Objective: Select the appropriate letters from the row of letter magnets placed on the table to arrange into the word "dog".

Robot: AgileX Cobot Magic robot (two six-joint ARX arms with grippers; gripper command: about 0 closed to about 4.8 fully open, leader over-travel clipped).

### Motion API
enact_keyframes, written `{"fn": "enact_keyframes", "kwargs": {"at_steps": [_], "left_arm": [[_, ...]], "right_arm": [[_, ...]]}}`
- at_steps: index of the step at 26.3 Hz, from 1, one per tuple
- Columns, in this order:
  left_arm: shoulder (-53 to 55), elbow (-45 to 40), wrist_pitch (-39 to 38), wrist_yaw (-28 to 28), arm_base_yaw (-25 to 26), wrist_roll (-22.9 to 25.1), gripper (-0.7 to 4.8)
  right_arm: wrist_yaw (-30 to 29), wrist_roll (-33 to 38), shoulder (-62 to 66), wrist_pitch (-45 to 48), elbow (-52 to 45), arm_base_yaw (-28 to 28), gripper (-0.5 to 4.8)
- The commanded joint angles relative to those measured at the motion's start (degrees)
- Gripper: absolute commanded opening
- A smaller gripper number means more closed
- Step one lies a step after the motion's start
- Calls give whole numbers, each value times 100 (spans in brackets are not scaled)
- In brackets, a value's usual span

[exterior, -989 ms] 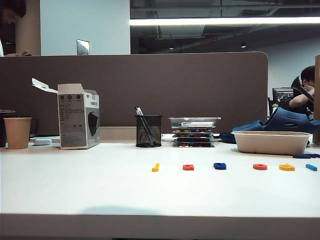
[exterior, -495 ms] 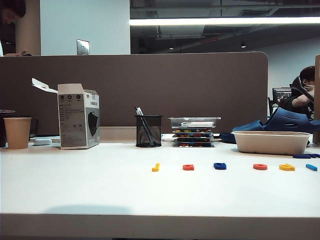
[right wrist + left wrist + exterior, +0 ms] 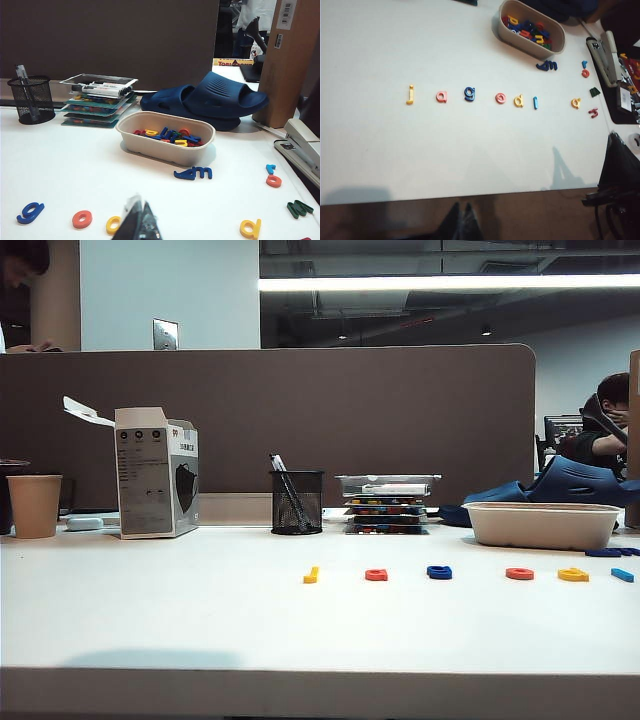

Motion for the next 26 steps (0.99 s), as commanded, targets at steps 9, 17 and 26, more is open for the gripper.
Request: {"fn": "enact_keyframes", "kwargs": {"at_steps": [9, 17, 26], "left_arm": [[-13, 11, 9, -74, -13, 4, -5], [-13, 11, 9, -74, -13, 4, -5], [-13, 9, 11, -76, -13, 4, -5]], "right_arm": [[15, -11, -74, 146, 15, 4, -8], [293, -11, -68, -597, 1008, 4, -8], [1137, -15, 131, -2310, 3062, 4, -9]]}}
